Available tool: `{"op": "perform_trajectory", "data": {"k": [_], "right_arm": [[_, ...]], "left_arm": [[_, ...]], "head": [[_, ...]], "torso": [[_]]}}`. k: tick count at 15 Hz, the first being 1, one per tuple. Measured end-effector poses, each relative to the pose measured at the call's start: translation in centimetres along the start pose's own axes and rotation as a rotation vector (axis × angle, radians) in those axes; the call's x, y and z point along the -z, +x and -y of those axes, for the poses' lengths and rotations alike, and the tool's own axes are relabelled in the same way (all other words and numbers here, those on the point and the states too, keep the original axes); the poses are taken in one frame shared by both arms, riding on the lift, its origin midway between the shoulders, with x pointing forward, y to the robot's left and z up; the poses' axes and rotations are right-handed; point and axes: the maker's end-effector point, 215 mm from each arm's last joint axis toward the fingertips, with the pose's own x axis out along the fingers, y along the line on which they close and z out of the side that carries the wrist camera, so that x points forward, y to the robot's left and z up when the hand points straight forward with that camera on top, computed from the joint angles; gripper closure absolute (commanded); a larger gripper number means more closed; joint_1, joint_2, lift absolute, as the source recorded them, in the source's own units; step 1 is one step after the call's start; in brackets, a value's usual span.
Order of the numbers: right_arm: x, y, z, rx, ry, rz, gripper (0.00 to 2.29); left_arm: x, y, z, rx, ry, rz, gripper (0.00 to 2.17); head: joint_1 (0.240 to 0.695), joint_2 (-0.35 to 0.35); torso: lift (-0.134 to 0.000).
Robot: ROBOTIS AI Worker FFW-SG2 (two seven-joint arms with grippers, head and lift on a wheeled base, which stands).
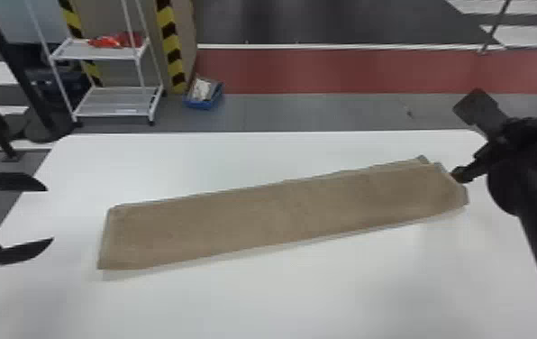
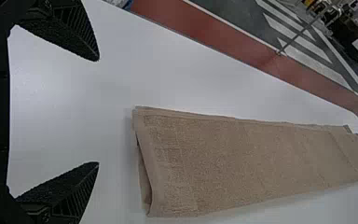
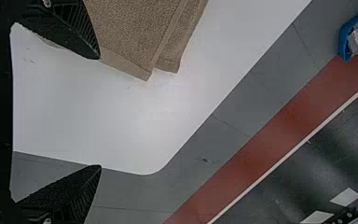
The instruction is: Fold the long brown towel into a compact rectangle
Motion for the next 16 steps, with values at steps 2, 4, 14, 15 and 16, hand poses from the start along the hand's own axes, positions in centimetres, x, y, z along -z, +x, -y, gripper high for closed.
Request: {"op": "perform_trajectory", "data": {"k": [2, 4, 14, 15, 16], "right_arm": [[0.0, 0.0, 0.0, 0.002, 0.001, 0.0, 0.04], [0.2, 0.0, 0.0, 0.002, 0.001, -0.001, 0.04], [0.9, -0.2, -0.1, 0.0, 0.021, 0.006, 0.04], [1.5, -0.3, 0.4, 0.004, 0.031, 0.003, 0.04], [2.3, -0.3, 0.9, 0.01, 0.043, -0.004, 0.04]], "left_arm": [[0.0, 0.0, 0.0, -0.001, -0.001, 0.0, 0.09], [0.1, -0.1, -0.1, -0.004, -0.003, 0.001, 0.09], [-0.2, -0.6, -1.4, -0.065, -0.125, 0.06, 0.11], [-0.2, -0.9, -2.0, -0.093, -0.207, 0.089, 0.15], [-0.4, -1.0, -2.6, -0.119, -0.299, 0.126, 0.15]], "head": [[0.695, 0.007], [0.695, 0.007], [0.695, 0.008], [0.695, 0.004], [0.695, -0.002]], "torso": [[-0.123], [-0.123], [-0.123], [-0.123], [-0.123]]}}
